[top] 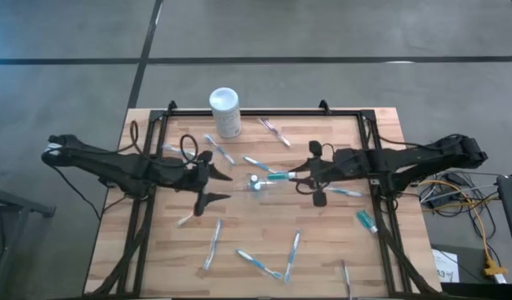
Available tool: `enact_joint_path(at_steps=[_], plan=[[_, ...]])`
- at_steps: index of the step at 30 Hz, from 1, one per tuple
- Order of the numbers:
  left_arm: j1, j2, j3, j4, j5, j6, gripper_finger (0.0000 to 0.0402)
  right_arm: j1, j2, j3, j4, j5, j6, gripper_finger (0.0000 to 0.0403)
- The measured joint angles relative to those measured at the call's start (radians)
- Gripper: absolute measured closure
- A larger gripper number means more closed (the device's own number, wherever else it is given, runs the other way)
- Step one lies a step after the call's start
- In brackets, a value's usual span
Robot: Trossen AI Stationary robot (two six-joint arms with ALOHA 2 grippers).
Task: Pick & Place toothbrushing station
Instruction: Put the blue mouthwash into the transparent organizer
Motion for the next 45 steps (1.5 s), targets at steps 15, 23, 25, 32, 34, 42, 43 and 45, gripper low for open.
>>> enact_joint_path(at_steps=[15, 23, 25, 32, 34, 42, 43, 45], plan=[[-0.14, -0.002, -0.1, -0.049, -0.113, -0.058, 0.0389, -0.018, 0.337, 0.595, -0.789, 0.004, -0.051, 0.0312], [-0.14, -0.001, -0.154, -0.048, -0.103, -0.084, 0.039, -0.047, 0.583, 0.755, -0.844, 0.004, -0.285, 0.0312], [-0.141, -0.001, -0.163, -0.048, -0.086, -0.085, 0.039, -0.055, 0.626, 0.784, -0.849, 0.004, -0.315, 0.0312], [-0.142, -0.001, -0.164, -0.05, -0.056, -0.084, 0.0391, -0.089, 0.731, 0.884, -0.852, -0.004, -0.374, 0.0312], [-0.144, -0.001, -0.164, -0.051, -0.039, -0.083, 0.0392, -0.094, 0.751, 0.901, -0.855, -0.023, -0.386, 0.0312], [-0.148, -0.001, -0.164, -0.057, -0.037, -0.072, 0.039, -0.101, 0.785, 0.917, -0.875, -0.084, -0.416, 0.0312], [-0.148, -0.001, -0.164, -0.058, -0.037, -0.072, 0.039, -0.101, 0.788, 0.916, -0.873, -0.086, -0.415, 0.0312], [-0.148, -0.001, -0.164, -0.058, -0.037, -0.069, 0.039, -0.101, 0.79, 0.916, -0.872, -0.087, -0.416, 0.0312]])
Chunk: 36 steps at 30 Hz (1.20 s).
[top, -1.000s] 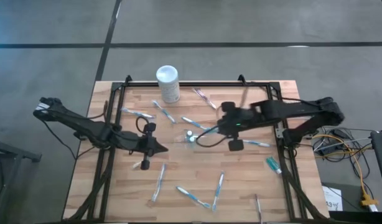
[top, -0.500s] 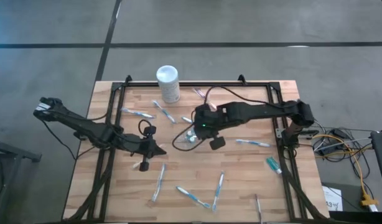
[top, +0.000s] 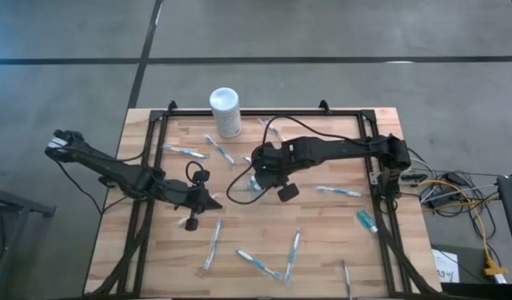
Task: Pick & Place toothbrushing station
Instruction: Put the blue mouthwash into the transparent organizer
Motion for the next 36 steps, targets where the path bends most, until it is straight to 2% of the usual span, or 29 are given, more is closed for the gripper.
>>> enact_joint_path(at_steps=[8, 25, 36], plan=[[0.0, 0.0, 0.0, -0.001, 0.0, 0.02, 0.0393, -0.006, 0.042, 0.01, 0.013, 0.0, -0.031, 0.0312], [-0.001, 0.0, -0.003, -0.019, 0.0, 0.018, 0.039, -0.02, 0.272, 0.228, -0.164, -0.003, -0.052, 0.0312], [0.0, 0.001, -0.052, 0.026, -0.003, 0.014, 0.0388, -0.041, 0.292, 0.225, -0.129, -0.003, -0.093, 0.0312]])
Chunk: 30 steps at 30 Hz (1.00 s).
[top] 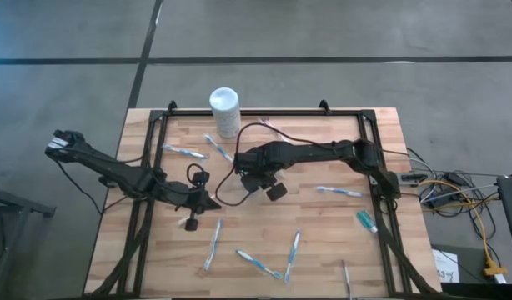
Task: Pick & Place toothbrushing station
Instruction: Put the blue mouthwash into the transparent organizer
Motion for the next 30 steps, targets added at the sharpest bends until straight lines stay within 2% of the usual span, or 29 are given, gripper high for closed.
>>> enact_joint_path(at_steps=[5, 16, 25, 30], plan=[[0.0, 0.0, -0.028, 0.087, -0.001, -0.002, 0.0388, -0.008, 0.0, -0.015, 0.018, -0.001, -0.005, 0.0312], [0.001, 0.001, -0.03, 0.089, -0.001, -0.002, 0.0388, -0.022, 0.0, -0.077, 0.114, -0.024, -0.011, 0.0309], [0.001, 0.002, -0.03, 0.089, -0.004, 0.002, 0.0388, -0.041, 0.0, -0.089, 0.159, -0.019, 0.037, 0.0244], [0.002, 0.002, -0.03, 0.088, -0.012, 0.002, 0.0388, -0.059, -0.007, -0.062, 0.14, -0.015, 0.073, 0.0225]])
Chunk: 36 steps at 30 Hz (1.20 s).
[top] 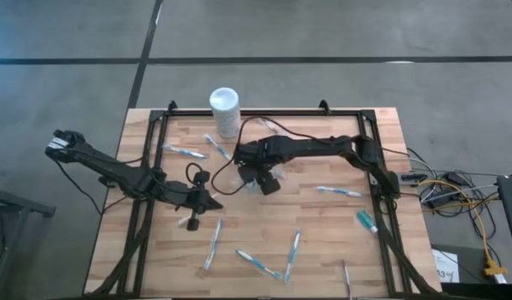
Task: Pick & Place toothbrushing station
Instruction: Put the blue mouthwash into the transparent organizer, then adjust the transparent organizer
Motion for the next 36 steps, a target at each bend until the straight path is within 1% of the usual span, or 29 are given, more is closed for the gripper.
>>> enact_joint_path(at_steps=[3, 7, 10, 12, 13, 15, 17, 20, 23, 25, 28, 32, 34, 36], plan=[[0.0, 0.0, 0.0, 0.0, 0.0, 0.0, 0.0388, -0.005, -0.016, 0.015, -0.033, 0.0, 0.022, 0.0221], [0.001, 0.0, -0.003, 0.0, -0.012, -0.012, 0.0388, -0.006, -0.068, 0.019, -0.088, 0.0, 0.051, 0.0221], [0.001, 0.001, -0.034, 0.024, -0.086, -0.085, 0.0389, -0.008, -0.123, -0.004, -0.142, -0.004, 0.089, 0.0224], [0.001, 0.009, -0.078, 0.071, -0.146, -0.156, 0.0394, -0.016, -0.186, -0.063, -0.128, -0.026, 0.118, 0.0228], [0.002, 0.016, -0.105, 0.096, -0.161, -0.189, 0.0396, -0.021, -0.228, -0.107, -0.097, -0.037, 0.136, 0.0231], [0.001, 0.033, -0.161, 0.161, -0.167, -0.243, 0.0397, -0.033, -0.338, -0.239, 0.014, -0.05, 0.17, 0.0239], [-0.01, 0.053, -0.214, 0.256, -0.199, -0.279, 0.0397, -0.038, -0.459, -0.413, 0.165, -0.05, 0.204, 0.025], [-0.034, 0.079, -0.271, 0.388, -0.312, -0.319, 0.0398, -0.04, -0.641, -0.699, 0.436, -0.05, 0.259, 0.0268], [-0.048, 0.099, -0.285, 0.407, -0.445, -0.41, 0.0398, -0.038, -0.8, -0.953, 0.731, -0.033, 0.334, 0.0289], [-0.051, 0.122, -0.28, 0.383, -0.498, -0.486, 0.0398, -0.027, -0.877, -1.092, 0.908, 0.004, 0.393, 0.0305], [-0.051, 0.185, -0.255, 0.365, -0.543, -0.576, 0.0399, -0.005, -0.951, -1.274, 1.141, 0.064, 0.446, 0.0336], [-0.053, 0.301, -0.217, 0.361, -0.64, -0.708, 0.04, 0.012, -0.99, -1.461, 1.397, 0.129, 0.502, 0.0385], [-0.053, 0.364, -0.191, 0.358, -0.671, -0.765, 0.04, 0.012, -0.982, -1.532, 1.516, 0.162, 0.544, 0.0389], [-0.053, 0.426, -0.16, 0.362, -0.674, -0.791, 0.04, 0.013, -0.965, -1.597, 1.615, 0.164, 0.587, 0.039]])
